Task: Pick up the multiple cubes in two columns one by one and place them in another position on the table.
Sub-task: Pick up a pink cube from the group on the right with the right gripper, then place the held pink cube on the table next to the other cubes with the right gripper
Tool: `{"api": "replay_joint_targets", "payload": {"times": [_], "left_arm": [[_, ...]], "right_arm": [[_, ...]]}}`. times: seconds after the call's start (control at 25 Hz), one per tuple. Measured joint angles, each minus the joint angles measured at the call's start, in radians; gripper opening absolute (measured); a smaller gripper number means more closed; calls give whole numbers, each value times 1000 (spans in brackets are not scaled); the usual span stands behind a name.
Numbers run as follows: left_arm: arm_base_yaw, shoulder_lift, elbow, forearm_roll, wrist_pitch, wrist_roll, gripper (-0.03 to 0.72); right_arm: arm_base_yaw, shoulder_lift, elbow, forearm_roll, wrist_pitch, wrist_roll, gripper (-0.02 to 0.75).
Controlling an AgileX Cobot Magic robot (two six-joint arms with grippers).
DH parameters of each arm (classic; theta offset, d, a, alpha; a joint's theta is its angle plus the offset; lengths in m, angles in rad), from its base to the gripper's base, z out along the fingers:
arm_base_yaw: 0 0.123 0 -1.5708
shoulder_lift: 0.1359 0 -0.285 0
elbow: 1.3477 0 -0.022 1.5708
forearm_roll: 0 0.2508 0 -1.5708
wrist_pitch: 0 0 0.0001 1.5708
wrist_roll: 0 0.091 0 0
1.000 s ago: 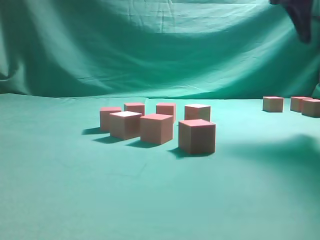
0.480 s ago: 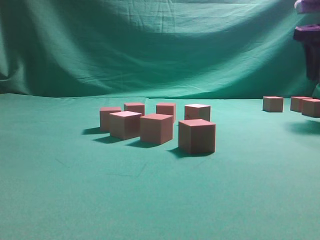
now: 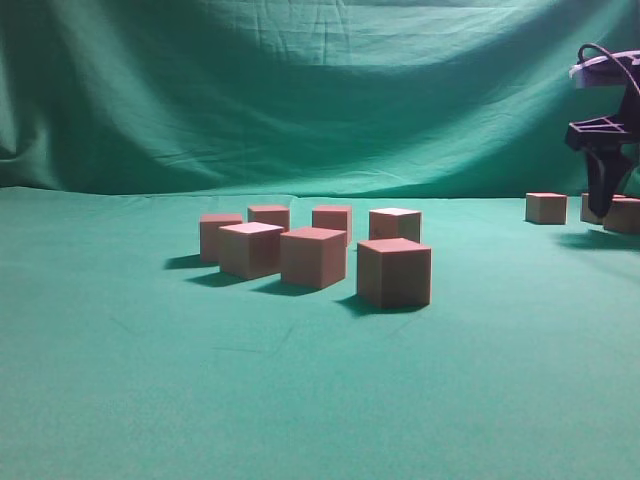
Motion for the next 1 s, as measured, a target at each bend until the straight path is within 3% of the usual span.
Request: {"api": "replay_joint_targets", "payload": {"times": [0.04, 0.32, 0.56, 0.8, 1.0], "left_arm": [[0, 0, 0, 0, 0, 0, 0], [0, 0, 0, 0, 0, 0, 0], [0, 0, 0, 0, 0, 0, 0], [0, 0, 0, 0, 0, 0, 0], [0, 0, 0, 0, 0, 0, 0]], "right_arm": [[0, 3, 0, 0, -8, 0, 563], [0, 21, -2, 20, -16, -2, 258], [0, 2, -112, 70, 176, -2, 267], [0, -118, -303, 229, 475, -2, 267], [35, -267, -321, 258, 602, 0, 267]]}}
